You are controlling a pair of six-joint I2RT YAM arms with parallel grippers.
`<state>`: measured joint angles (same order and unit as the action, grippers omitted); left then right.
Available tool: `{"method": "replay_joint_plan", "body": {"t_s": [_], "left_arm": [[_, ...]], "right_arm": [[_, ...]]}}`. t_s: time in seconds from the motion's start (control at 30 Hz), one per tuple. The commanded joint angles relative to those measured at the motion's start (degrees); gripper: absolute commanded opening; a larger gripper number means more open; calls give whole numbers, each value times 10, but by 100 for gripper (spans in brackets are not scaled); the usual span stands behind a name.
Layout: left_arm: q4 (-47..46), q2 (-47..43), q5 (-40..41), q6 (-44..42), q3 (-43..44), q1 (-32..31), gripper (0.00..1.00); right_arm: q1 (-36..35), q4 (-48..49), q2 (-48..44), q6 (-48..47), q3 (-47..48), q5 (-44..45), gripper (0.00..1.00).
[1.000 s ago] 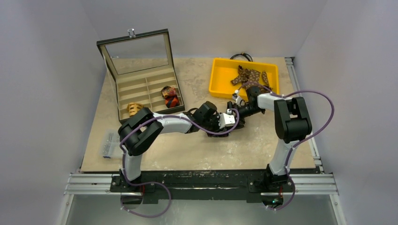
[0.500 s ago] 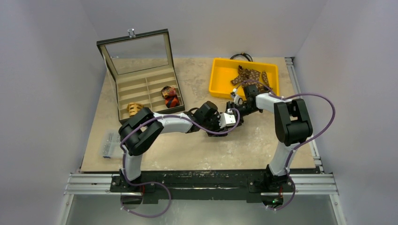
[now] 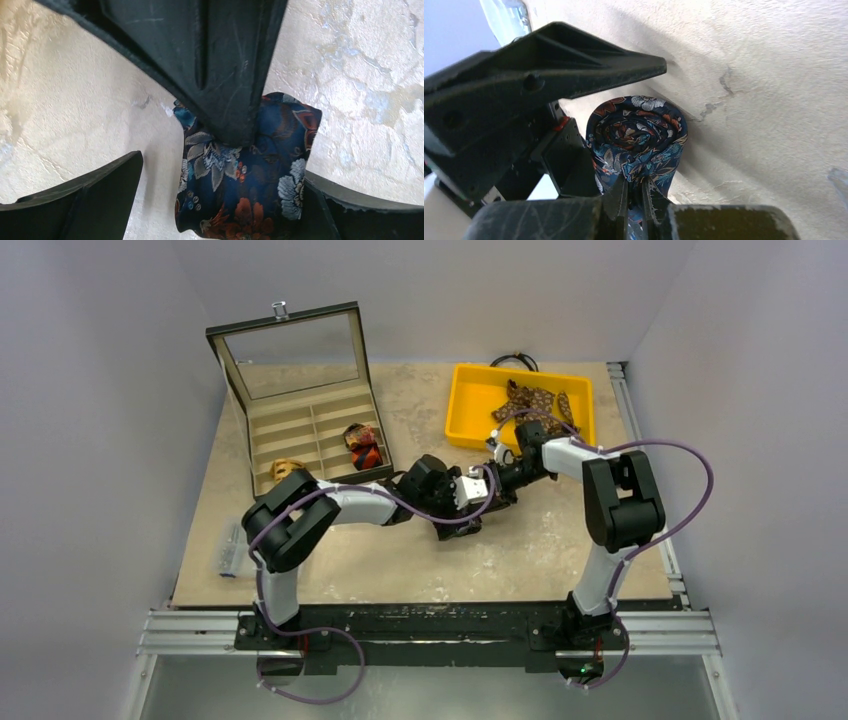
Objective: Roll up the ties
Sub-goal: Pick up the tie at the center of the board.
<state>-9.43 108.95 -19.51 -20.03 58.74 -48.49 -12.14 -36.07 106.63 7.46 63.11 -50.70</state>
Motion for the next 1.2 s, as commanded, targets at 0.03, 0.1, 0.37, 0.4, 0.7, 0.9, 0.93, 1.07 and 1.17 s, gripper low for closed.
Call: {"method": "replay_joint_plan", "body": {"t_s": [0.03,0.1,0.37,0.4,0.7,0.9,0.93,1.07,1.17], "left_arm": [[-23,-29,-92,23,-33,23,96],[-39,-31,-118,20,-34,24,95],[-76,-26,-241,6,-53,20,91],[-82,-28,-243,4,-59,20,91],[-37,35,-99,20,9,-4,69],[-29,47,-84,19,17,-10,28],[-27,44,-82,15,11,-10,15],[-17,11,-81,12,-7,-8,33],[-5,-48,-90,36,-27,3,71]], "right_arm": [[-3,-2,1,-45,10,8,0],[-1,3,1,-44,7,-2,0],[13,22,10,-35,16,-11,0],[14,21,13,-37,18,-12,0],[14,6,5,-52,12,-45,0],[15,2,-5,-55,7,-48,0],[14,2,-5,-55,10,-48,0],[14,-2,-5,-55,24,-44,0],[14,-7,-13,-58,36,-39,0]]}}
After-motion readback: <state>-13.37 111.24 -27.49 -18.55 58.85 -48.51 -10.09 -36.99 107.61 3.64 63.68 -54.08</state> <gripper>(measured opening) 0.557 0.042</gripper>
